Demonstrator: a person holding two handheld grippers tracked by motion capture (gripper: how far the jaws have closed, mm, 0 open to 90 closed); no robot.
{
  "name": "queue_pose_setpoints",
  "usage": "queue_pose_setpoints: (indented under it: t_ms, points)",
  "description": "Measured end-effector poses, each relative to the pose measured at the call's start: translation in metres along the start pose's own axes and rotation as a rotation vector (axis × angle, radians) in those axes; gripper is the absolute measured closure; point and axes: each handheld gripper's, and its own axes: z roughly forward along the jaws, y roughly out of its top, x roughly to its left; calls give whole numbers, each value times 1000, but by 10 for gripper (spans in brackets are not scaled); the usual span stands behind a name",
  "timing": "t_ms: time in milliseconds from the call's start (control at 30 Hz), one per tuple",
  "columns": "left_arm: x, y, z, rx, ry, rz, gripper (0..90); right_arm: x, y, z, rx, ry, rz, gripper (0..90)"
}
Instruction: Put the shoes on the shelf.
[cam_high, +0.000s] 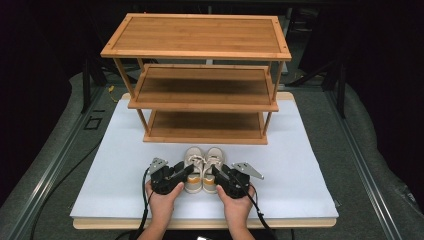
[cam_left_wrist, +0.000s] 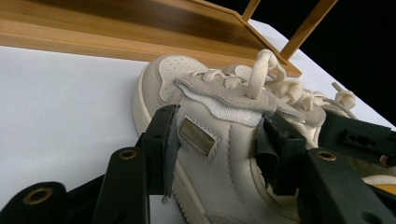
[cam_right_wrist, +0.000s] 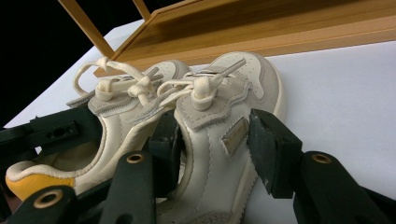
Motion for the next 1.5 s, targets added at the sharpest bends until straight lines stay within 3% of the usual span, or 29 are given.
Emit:
queue_pose_setpoints:
  t_ms: [633, 667, 800, 933, 967, 1000, 1033, 1133, 1167, 1233, 1267, 1367, 1433, 1500]
  points:
    - [-4, 11, -5, -7, -7, -4, 523, 5, 9, -5, -14, 4, -1, 552]
    - [-4, 12, -5, -6, -7, -4, 523, 7, 10, -5, -21, -22, -2, 552]
    - [-4, 16, -7, -12, -10, -8, 523, 8, 14, -7, -18, 11, -2, 552]
    - [-6, 20, -9, -18, -12, -4, 523, 11, 19, -9, -25, 10, -9, 552]
    - [-7, 22, -10, -18, -11, -4, 523, 12, 19, -9, -28, -4, -10, 552]
    - [-7, 24, -10, -20, -10, 0, 523, 12, 21, -10, -25, 12, -10, 552]
    - [-8, 26, -11, -22, -9, 3, 523, 14, 22, -10, -35, -18, -12, 552]
    - [-9, 32, -13, -23, -16, 0, 523, 14, 27, -12, -35, 11, -8, 552]
    - [-10, 34, -13, -26, -16, 1, 523, 16, 29, -12, -42, -5, -4, 552]
    - [-12, 38, -15, -28, -18, 3, 523, 16, 32, -14, -40, 18, -3, 552]
    - [-12, 39, -15, -30, -18, 1, 523, 17, 34, -14, -46, -3, 1, 552]
    - [-14, 44, -18, -34, -22, 1, 523, 18, 38, -15, -71, 20, 9, 552]
    - [-15, 47, -19, -41, -25, -1, 523, 20, 42, -18, -50, 17, 2, 552]
    - [-17, 51, -21, -44, -27, -1, 523, 22, 45, -20, -64, 20, 1, 552]
